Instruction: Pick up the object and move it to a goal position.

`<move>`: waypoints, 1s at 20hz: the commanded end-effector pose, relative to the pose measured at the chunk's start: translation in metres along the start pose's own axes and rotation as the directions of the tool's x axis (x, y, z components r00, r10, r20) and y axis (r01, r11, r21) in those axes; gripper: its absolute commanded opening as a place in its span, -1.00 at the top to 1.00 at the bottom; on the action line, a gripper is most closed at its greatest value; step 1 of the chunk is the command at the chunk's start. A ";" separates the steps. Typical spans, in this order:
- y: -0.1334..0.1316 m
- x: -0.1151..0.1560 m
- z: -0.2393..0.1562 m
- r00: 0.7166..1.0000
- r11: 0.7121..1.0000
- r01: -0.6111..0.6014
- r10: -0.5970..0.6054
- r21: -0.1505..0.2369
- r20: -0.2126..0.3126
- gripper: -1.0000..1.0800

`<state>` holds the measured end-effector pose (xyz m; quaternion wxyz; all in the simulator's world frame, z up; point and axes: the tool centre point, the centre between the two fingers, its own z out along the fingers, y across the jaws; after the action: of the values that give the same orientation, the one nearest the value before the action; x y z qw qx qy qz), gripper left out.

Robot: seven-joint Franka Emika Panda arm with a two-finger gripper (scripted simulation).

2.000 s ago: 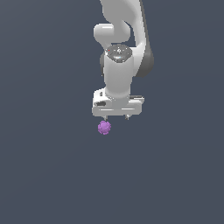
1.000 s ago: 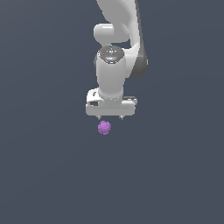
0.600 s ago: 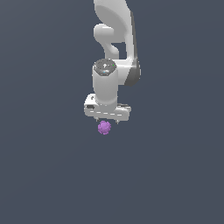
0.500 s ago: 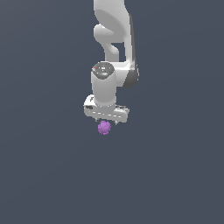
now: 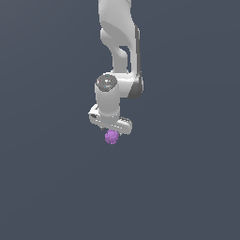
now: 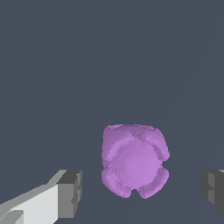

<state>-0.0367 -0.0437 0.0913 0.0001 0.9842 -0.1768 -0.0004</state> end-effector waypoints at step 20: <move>0.001 -0.001 0.052 1.000 1.000 -0.010 0.010 0.000 -0.001 -0.92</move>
<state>-0.0386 -0.0444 0.0404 0.0002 0.9833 -0.1818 -0.0007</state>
